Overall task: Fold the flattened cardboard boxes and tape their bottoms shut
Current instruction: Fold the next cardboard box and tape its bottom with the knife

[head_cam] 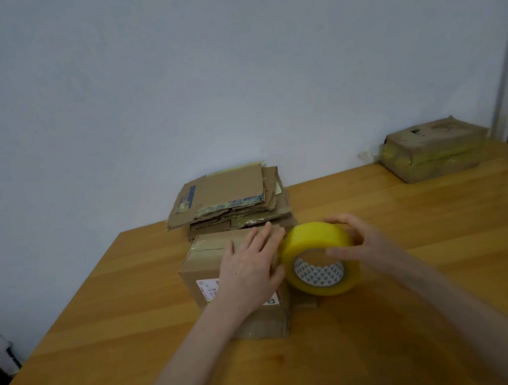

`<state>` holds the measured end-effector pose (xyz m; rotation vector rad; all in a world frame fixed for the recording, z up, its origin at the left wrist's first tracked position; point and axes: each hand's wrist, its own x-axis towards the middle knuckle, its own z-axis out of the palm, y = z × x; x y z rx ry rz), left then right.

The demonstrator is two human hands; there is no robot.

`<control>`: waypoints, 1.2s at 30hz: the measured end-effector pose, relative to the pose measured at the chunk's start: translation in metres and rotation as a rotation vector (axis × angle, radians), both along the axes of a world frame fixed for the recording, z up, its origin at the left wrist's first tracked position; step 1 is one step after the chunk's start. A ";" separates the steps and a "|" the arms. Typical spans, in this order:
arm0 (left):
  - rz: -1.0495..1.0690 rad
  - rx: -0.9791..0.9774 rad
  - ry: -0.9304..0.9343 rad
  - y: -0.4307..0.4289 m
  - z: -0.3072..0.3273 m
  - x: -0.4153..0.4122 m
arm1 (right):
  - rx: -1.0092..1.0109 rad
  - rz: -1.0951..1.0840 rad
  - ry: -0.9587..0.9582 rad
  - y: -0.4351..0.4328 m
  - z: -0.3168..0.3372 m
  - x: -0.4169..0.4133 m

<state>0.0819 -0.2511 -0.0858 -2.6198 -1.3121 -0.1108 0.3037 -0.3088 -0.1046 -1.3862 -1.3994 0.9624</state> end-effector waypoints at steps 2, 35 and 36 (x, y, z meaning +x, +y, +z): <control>-0.008 0.004 -0.002 0.001 -0.001 -0.002 | 0.012 -0.020 -0.029 -0.004 -0.005 0.002; -0.040 0.016 0.008 -0.013 0.015 0.023 | 0.017 -0.247 -0.104 0.005 0.009 0.013; -0.046 0.013 0.004 -0.014 0.015 0.026 | 0.009 -0.353 -0.225 0.006 0.004 0.022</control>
